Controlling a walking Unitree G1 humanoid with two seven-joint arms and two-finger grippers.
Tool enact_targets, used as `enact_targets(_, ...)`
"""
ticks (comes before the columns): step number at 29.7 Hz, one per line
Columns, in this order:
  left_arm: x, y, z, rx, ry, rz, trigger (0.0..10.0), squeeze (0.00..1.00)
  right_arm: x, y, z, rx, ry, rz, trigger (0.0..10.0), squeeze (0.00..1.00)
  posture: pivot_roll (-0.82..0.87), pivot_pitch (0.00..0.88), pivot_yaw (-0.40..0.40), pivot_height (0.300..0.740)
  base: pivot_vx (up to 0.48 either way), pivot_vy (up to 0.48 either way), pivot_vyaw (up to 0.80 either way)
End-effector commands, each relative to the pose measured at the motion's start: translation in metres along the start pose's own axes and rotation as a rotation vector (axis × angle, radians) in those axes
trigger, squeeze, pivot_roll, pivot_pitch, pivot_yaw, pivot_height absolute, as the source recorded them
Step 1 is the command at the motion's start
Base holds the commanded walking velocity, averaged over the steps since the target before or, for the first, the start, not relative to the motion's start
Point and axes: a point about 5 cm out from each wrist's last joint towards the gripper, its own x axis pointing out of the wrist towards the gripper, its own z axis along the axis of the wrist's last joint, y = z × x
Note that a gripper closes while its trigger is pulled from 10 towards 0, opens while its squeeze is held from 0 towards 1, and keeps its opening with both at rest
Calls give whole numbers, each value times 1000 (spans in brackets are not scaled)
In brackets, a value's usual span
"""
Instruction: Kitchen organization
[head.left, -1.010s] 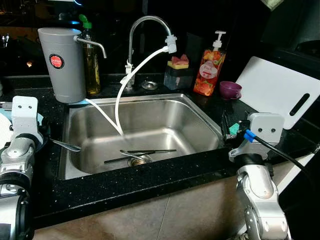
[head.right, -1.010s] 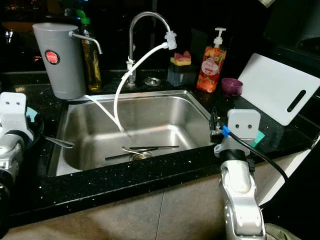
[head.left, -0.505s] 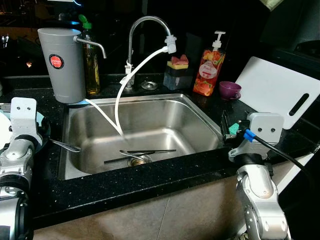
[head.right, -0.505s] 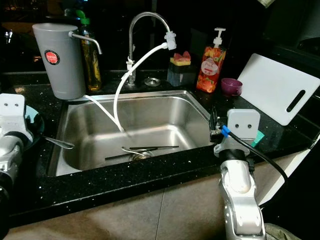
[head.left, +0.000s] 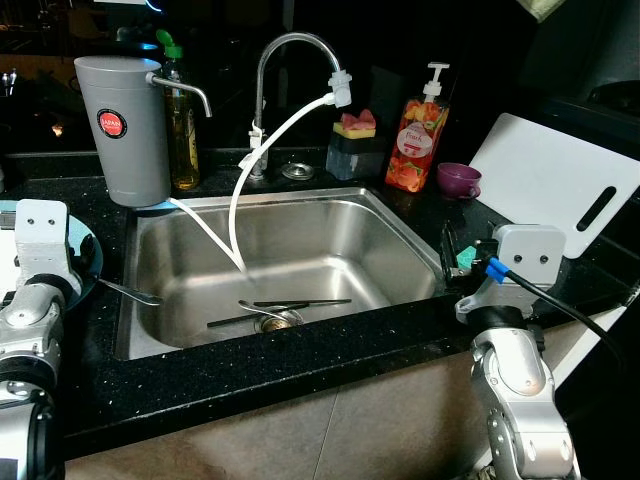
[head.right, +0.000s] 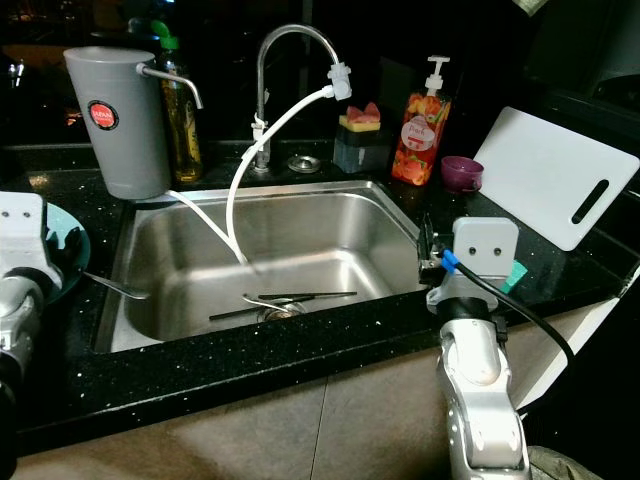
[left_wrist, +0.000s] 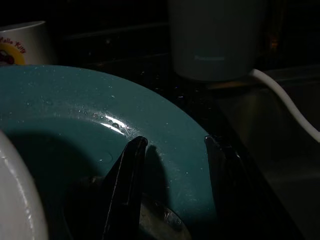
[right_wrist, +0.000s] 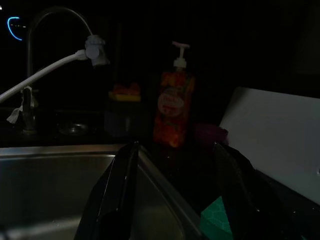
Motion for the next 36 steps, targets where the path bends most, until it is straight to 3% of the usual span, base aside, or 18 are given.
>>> enact_targets(1, -8, -1, -21, -6, 82, -10, 10000, 0, 1, 1, 0, 10, -3, 4, 10000, 0, 18, 97, -123, 740, 0, 0, 0)
enact_targets(17, -11, -1, -28, 5, 128, 1, 10000, 0, -1, 0, 0, 8, -3, -3, 10000, 0, 8, 98, -113, 740, 0, 0, 0)
enact_targets(36, -4, -1, -19, 20, 133, 35, 10000, 0, -1, -3, 2, -5, -4, -5, 10000, 0, -12, 97, -113, 740, 0, 0, 0)
